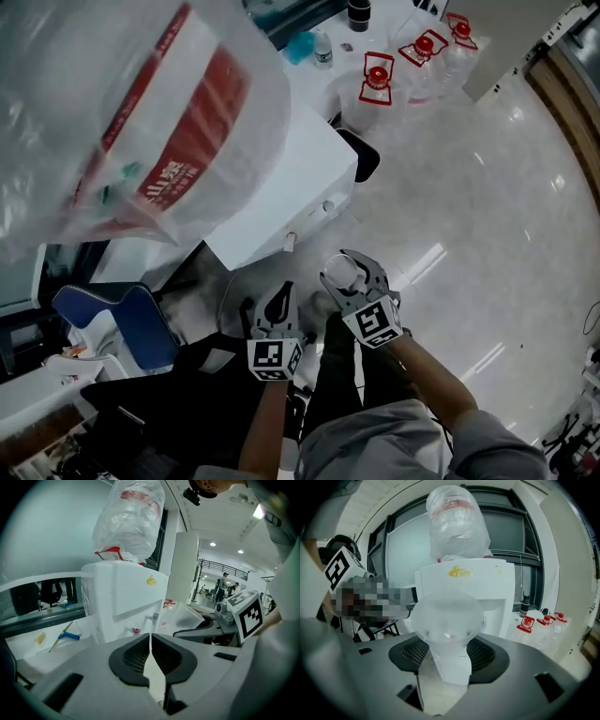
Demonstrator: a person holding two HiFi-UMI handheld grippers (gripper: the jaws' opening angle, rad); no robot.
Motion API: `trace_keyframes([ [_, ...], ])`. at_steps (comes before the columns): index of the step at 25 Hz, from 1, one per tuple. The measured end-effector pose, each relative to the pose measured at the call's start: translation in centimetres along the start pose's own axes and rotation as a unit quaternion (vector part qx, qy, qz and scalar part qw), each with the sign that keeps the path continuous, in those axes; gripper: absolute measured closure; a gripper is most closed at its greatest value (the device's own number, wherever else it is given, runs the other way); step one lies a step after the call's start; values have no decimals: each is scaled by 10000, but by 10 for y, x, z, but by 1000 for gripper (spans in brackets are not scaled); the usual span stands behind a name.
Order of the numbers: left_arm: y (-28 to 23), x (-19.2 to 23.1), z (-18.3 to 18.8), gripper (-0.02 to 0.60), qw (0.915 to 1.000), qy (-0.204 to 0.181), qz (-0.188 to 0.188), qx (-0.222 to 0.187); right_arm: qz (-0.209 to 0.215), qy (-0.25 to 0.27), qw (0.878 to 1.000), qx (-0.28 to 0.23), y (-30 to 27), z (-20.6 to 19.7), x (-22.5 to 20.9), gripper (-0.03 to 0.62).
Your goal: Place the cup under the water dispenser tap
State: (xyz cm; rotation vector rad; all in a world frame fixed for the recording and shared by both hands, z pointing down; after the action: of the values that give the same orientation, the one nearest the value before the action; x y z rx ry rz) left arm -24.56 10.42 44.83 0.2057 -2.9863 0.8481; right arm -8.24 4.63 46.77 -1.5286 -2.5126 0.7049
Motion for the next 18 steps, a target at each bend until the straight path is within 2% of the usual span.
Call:
trace_keyframes([
  [18,-40,5,-58,560,9982,-400,-267,365,254,78,9992,292,-86,-95,-7,347],
])
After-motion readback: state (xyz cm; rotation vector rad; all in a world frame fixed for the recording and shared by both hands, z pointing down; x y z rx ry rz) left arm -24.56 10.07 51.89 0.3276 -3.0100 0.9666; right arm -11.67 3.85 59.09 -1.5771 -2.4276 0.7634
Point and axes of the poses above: the fingertips, and each gripper's own axes: y backward along the fingers, x to its left, z out of its top, the point moved 8 cm from there along y, backward along the fingers, and after that the axes turned 11 degrees about z, right-handed, at the moved point
